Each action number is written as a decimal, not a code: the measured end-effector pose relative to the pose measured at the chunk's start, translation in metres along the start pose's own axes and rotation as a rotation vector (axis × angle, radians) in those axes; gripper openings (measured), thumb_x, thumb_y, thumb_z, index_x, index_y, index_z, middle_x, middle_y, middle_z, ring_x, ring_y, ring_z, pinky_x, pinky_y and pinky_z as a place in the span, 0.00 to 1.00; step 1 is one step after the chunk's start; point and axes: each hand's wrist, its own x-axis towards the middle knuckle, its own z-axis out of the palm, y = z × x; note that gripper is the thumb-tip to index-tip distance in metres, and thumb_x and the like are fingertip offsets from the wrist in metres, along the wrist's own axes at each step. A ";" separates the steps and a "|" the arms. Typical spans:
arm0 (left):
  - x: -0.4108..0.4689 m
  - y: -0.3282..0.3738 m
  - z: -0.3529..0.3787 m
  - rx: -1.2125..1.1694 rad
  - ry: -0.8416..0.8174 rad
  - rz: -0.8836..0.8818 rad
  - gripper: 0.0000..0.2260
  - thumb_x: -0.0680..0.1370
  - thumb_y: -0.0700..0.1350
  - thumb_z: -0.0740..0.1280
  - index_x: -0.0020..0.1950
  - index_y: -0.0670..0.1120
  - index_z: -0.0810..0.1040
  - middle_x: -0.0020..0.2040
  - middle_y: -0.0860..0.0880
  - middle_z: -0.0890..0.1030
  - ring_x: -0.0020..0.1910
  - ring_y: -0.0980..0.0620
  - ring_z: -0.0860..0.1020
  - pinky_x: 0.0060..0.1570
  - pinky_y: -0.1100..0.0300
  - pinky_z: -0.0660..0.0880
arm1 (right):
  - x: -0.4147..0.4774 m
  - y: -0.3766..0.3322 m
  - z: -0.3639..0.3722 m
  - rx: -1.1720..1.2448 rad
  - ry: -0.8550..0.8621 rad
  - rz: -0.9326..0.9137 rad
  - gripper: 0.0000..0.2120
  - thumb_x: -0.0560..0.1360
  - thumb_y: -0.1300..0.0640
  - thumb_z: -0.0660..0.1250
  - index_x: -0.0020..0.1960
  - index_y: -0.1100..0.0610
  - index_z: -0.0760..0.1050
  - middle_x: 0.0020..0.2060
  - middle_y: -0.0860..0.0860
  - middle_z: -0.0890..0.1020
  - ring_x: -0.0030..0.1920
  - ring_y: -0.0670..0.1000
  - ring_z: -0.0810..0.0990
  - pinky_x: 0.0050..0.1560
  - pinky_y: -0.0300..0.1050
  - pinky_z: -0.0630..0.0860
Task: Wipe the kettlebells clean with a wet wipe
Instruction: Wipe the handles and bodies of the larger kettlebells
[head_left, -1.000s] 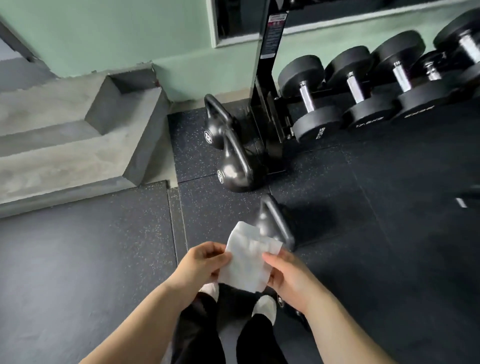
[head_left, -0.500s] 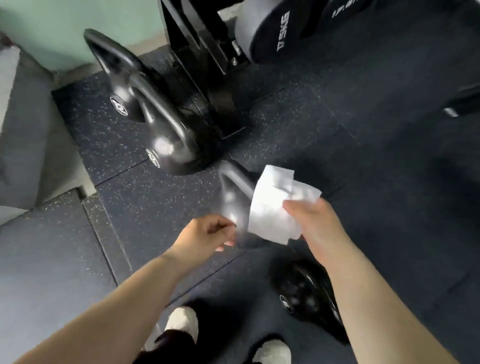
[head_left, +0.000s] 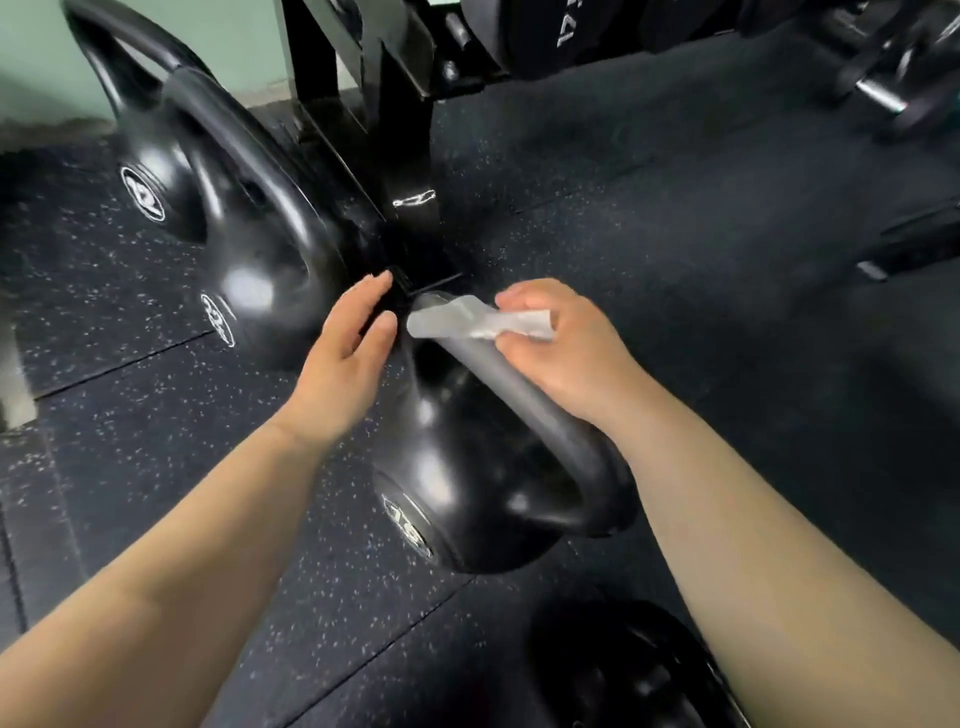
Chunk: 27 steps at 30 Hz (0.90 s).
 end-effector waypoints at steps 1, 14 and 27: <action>0.002 0.003 -0.002 0.022 -0.027 0.004 0.17 0.79 0.41 0.55 0.68 0.47 0.64 0.68 0.54 0.63 0.68 0.59 0.60 0.66 0.69 0.55 | -0.003 -0.001 0.002 -0.057 -0.066 -0.039 0.06 0.71 0.63 0.66 0.42 0.52 0.73 0.48 0.46 0.72 0.46 0.45 0.72 0.43 0.29 0.67; 0.008 0.002 0.017 -0.014 -0.023 -0.028 0.07 0.77 0.48 0.61 0.54 0.49 0.69 0.49 0.55 0.73 0.47 0.65 0.71 0.44 0.80 0.66 | -0.041 -0.003 0.004 -0.232 0.135 0.017 0.08 0.70 0.54 0.66 0.44 0.59 0.74 0.41 0.48 0.73 0.44 0.49 0.74 0.41 0.37 0.67; 0.019 -0.005 0.011 0.051 -0.069 0.048 0.08 0.74 0.48 0.65 0.48 0.50 0.68 0.49 0.52 0.74 0.47 0.60 0.72 0.38 0.80 0.67 | -0.059 0.012 0.018 -0.485 0.295 -0.111 0.14 0.69 0.54 0.67 0.54 0.57 0.76 0.51 0.53 0.82 0.51 0.56 0.79 0.48 0.46 0.72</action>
